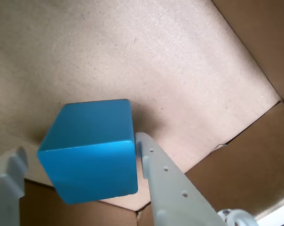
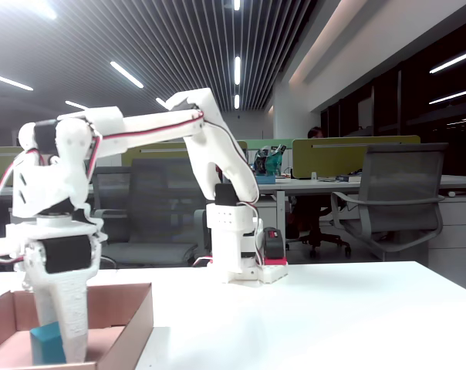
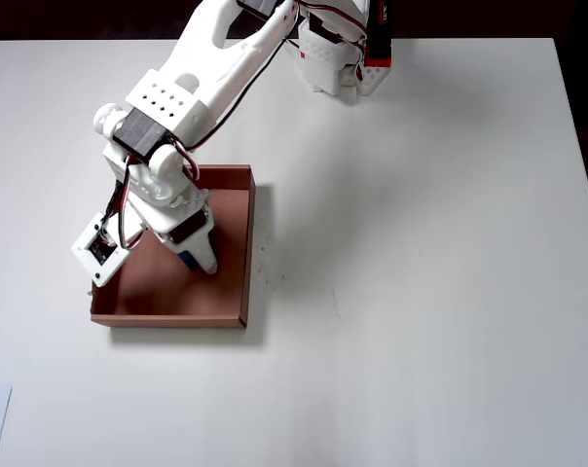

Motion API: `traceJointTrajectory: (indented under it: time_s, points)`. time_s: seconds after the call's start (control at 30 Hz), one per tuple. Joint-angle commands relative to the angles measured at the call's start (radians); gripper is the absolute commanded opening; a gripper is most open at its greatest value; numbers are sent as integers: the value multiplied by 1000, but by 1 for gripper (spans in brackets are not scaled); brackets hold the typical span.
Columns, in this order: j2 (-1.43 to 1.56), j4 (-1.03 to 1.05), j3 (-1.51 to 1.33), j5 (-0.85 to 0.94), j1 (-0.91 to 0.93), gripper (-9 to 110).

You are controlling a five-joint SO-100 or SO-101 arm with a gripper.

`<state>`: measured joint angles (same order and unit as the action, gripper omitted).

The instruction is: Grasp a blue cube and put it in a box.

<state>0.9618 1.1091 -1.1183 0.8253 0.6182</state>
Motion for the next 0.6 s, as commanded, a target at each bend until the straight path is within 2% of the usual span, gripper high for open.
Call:
traceJointTrajectory:
  time_s: [0.0,0.3,0.57]
  points:
    - [63,11,11,9,6,39]
    - [75,15,3,9,9,47]
    - [155,31,-14,9,14,45]
